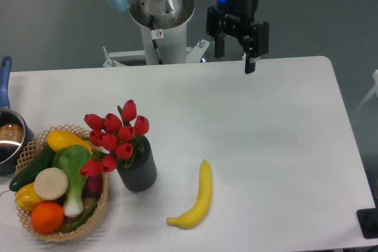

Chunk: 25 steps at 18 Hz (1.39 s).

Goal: Pick up the flowers from the vase
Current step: 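Move the open gripper toward the red tulips in the black vase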

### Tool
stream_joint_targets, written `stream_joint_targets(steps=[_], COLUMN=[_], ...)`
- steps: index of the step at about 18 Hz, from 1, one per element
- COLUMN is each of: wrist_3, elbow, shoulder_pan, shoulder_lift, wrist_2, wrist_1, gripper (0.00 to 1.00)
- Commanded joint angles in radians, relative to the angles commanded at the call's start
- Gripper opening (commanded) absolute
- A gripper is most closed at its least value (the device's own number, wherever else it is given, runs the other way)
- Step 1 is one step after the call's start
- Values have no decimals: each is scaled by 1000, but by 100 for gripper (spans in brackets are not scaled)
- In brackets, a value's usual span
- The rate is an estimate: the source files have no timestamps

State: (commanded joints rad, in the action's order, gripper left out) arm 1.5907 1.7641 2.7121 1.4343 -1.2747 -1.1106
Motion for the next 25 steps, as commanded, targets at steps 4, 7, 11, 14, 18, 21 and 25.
stream_joint_targets(steps=[4,7,11,14,18,21,25], wrist_3=[0,-9,-8,-12,-14,-14,-70], elbow=[26,72,103,127,147,170,204], shoulder_pan=[-3,-9,-3,-2,-8,-11,-17], shoulder_lift=[-11,-29,-28,-26,-32,-37,-48], wrist_2=[3,3,52,95,95,97,121], wrist_1=[5,60,72,74,80,80,69], gripper=[100,100,100,100,100,100,100])
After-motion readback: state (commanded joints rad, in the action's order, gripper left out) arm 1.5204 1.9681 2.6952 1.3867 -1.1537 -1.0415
